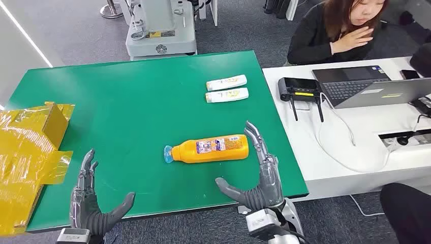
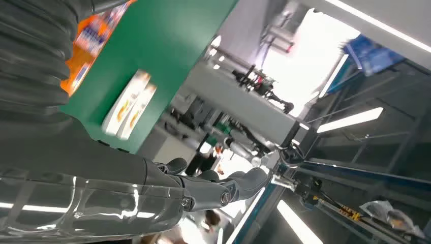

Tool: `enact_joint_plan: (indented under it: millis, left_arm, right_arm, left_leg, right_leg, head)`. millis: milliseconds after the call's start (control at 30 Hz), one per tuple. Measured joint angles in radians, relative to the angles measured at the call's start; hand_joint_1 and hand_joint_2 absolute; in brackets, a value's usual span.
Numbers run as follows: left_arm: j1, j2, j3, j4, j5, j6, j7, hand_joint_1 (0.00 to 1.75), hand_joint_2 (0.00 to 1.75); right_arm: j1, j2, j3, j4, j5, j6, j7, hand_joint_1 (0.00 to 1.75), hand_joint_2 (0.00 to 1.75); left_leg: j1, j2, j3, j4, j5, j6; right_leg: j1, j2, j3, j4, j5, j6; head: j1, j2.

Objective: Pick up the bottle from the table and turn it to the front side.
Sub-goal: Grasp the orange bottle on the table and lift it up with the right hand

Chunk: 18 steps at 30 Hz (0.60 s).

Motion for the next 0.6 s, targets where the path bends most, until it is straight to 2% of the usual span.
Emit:
enact_joint_plan:
  millis: [133,300,467,600]
  left_arm:
    - [-0.03,-0.002,-0.002,0.029,0.006,-0.031,-0.01,0.0,1.75]
    - [-0.091,-0.007,-0.009,0.095,0.028,-0.057,-0.03,0.0,1.75]
    - [-0.133,-0.007,-0.016,0.143,0.04,-0.069,-0.035,0.0,1.75]
    - [-0.158,-0.007,-0.027,0.171,0.044,-0.092,-0.033,0.0,1.75]
  right_arm:
    - [-0.042,-0.038,-0.027,0.03,0.063,0.008,0.061,0.0,1.75]
    - [-0.173,-0.1,-0.043,0.136,0.133,0.064,0.141,0.0,1.75]
    - [-0.355,-0.126,-0.005,0.299,0.146,0.165,0.209,0.0,1.75]
    - [-0.471,-0.129,0.041,0.428,0.091,0.315,0.257,0.0,1.75]
  left_leg:
    - [0.0,0.0,0.0,0.0,0.0,0.0]
    - [0.0,0.001,0.0,0.0,0.002,0.002]
    - [0.0,0.002,0.0,0.001,0.004,0.001]
    - [0.0,0.002,0.0,0.001,0.004,0.001]
  right_leg:
    - [0.0,0.0,0.0,0.0,0.001,0.001]
    - [0.0,0.001,0.0,0.0,0.003,0.002]
    - [0.0,0.002,0.0,0.0,0.005,0.001]
    - [0.0,0.002,0.0,0.0,0.005,0.001]
  head:
    - [0.0,0.0]
    - [0.0,0.0]
    - [0.0,0.0]
    - [0.0,0.0]
